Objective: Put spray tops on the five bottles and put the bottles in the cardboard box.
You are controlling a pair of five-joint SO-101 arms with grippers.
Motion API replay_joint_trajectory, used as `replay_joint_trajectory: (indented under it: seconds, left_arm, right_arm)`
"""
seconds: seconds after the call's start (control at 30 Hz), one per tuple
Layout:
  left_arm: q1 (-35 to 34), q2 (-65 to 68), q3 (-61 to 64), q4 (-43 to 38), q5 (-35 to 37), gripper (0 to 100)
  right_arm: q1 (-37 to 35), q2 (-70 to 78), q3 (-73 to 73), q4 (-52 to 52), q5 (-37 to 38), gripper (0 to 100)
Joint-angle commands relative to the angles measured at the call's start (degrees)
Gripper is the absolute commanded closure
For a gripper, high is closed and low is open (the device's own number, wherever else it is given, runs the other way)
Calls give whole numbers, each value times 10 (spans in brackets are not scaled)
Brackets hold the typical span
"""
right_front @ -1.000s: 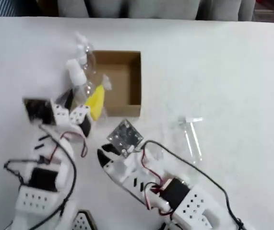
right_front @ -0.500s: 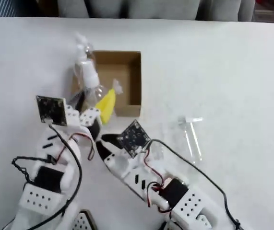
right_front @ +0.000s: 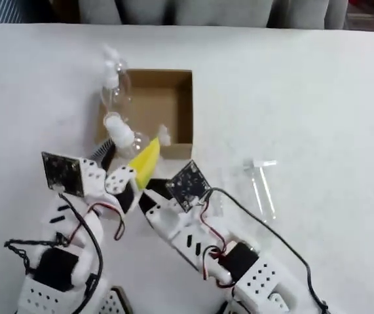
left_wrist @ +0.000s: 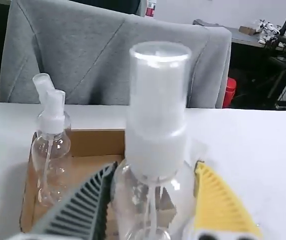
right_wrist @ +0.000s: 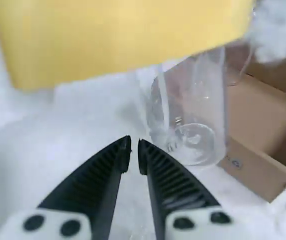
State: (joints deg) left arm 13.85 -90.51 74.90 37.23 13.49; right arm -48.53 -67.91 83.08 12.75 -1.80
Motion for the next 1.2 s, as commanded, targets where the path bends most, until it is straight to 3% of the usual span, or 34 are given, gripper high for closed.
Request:
replay_joint_trajectory:
  seconds: [0.0,0.13,0.37,0.53,0.8,1.17]
  left_arm:
    - [9,-14,10,4,-38,980]
    - [6,-14,34,-31,-42,980]
    - [-69,-10,105,-219,-42,980]
    - [-75,13,94,-253,-43,980]
    - [-127,254,-46,-293,-68,980]
    - [-160,495,-64,-491,-71,980]
  right_arm:
    - [16,-5,-3,-9,-4,982]
    - [13,-6,25,-9,1,982]
    - [36,-6,69,-9,1,982]
    - [63,-6,72,-9,1,982]
    - [66,-6,77,-9,1,982]
    - [66,-6,82,-9,1,982]
